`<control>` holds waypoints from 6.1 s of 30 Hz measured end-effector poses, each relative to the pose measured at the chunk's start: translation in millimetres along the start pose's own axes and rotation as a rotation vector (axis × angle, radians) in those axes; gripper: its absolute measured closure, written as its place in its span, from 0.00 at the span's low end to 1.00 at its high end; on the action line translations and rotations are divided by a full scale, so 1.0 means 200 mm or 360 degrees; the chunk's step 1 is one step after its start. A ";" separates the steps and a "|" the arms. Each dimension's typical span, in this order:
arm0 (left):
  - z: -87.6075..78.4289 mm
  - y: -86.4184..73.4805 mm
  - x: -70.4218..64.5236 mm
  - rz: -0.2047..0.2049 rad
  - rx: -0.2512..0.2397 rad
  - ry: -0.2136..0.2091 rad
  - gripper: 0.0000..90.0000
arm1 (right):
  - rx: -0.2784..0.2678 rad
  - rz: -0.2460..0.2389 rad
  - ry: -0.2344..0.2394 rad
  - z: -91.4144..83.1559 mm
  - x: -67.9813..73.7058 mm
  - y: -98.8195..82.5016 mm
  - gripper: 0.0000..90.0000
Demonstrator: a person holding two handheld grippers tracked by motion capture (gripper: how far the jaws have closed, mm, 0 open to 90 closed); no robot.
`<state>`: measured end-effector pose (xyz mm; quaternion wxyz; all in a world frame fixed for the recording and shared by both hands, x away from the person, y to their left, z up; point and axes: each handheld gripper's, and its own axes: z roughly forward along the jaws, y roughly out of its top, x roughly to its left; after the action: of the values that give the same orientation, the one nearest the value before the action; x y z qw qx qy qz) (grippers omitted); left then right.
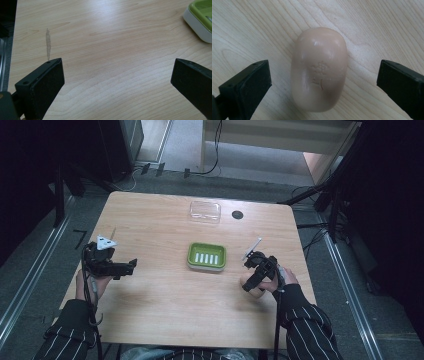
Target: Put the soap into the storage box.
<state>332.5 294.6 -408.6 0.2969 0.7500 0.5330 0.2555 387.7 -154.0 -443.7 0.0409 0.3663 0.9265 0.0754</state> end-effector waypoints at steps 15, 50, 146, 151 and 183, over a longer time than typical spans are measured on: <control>0.00 0.00 0.00 0.0002 0.0000 0.0001 0.00 | 0.0097 -0.0011 -0.0015 0.07 0.02 0.02 0.12; 0.00 0.00 0.00 0.0003 -0.0007 0.0006 0.00 | 0.0158 0.0024 0.0030 0.12 0.01 0.03 0.36; -0.01 -0.01 0.01 -0.0006 -0.0002 0.0011 0.00 | -0.0079 -0.0157 -0.0085 -0.14 -0.04 0.20 0.37; -0.01 -0.01 0.01 -0.0005 -0.0001 0.0010 0.00 | -0.0082 -0.0177 -0.0081 -0.15 -0.04 0.21 0.37; -0.01 -0.01 0.01 0.0001 0.0004 0.0012 0.00 | -0.0112 -0.0339 -0.0103 -0.22 -0.03 0.37 0.37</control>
<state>330.8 296.5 -408.7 0.2940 0.7495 0.5342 0.2577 436.5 -110.4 -388.7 0.0913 0.2663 0.9552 0.0911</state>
